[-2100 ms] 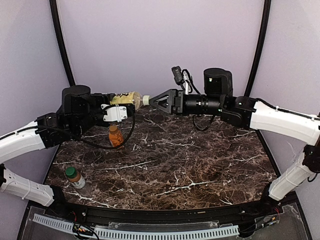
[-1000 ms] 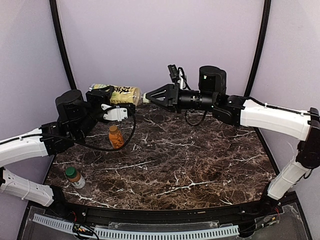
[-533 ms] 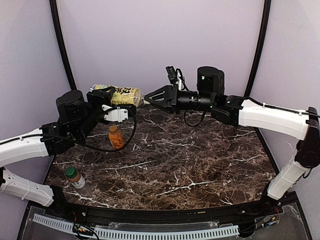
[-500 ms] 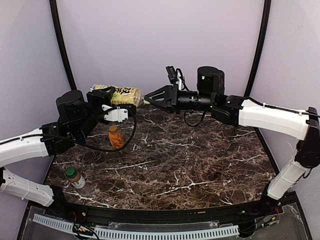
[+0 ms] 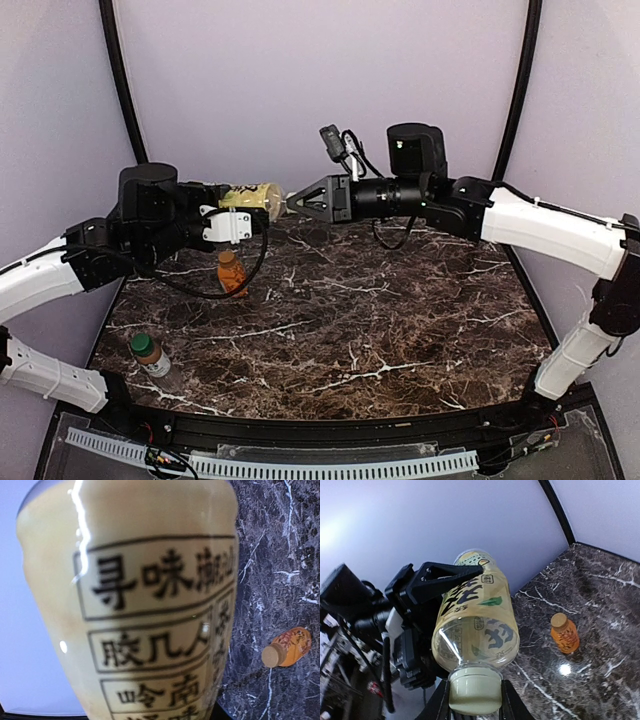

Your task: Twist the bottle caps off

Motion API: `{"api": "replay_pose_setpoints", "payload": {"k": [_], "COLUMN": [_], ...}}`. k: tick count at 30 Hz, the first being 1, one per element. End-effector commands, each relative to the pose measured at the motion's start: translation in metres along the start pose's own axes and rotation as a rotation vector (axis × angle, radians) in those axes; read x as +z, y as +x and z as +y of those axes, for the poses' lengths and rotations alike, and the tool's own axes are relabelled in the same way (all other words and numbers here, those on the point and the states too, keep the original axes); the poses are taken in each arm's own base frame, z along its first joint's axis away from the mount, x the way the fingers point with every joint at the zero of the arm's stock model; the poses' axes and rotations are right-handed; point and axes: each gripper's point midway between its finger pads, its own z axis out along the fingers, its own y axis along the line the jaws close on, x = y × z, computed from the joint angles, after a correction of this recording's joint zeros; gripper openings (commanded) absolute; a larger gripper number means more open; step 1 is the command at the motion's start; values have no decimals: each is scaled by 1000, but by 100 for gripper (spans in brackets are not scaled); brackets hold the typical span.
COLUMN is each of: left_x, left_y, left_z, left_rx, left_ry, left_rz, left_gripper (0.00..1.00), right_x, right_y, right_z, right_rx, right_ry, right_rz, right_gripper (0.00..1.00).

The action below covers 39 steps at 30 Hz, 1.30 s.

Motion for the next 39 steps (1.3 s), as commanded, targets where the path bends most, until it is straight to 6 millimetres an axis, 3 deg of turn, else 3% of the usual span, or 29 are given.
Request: {"api": "replay_pose_setpoints", "payload": {"k": [1, 5, 8, 13, 21, 22, 25, 27, 34, 39], "left_x": [-31, -62, -79, -93, -88, -86, -82, -79, -55, -32], "left_y": [-9, -31, -48, -57, -57, -58, -56, -55, -41, -33], "left_z": [-82, -93, -92, -88, -84, -82, -77, -74, -57, -42], "left_rx": [-82, -184, -247, -276, -283, -286, -291, -296, -300, -288], "left_ry": [466, 678, 785, 852, 831, 821, 789, 769, 602, 445], "left_rz": [-76, -192, -274, -328, -316, -316, -303, -295, -205, -148], "left_gripper": [25, 25, 25, 25, 25, 25, 25, 25, 25, 25], "right_x": [-4, 3, 8, 6, 6, 6, 3, 0, -31, -45], "right_y": [3, 31, 40, 52, 52, 49, 45, 37, 22, -1], "right_z": [57, 79, 82, 81, 73, 74, 78, 82, 112, 105], "right_rx": [-596, -965, -1159, -1457, -1577, -1571, -1532, -1483, -1202, -836], "right_ry": [-71, -109, -97, -77, 12, 18, 30, 47, -9, 10], "right_rz": [50, 110, 148, 180, 204, 193, 156, 118, -2, -88], "right_gripper": [0, 0, 0, 0, 0, 12, 68, 95, 99, 99]}}
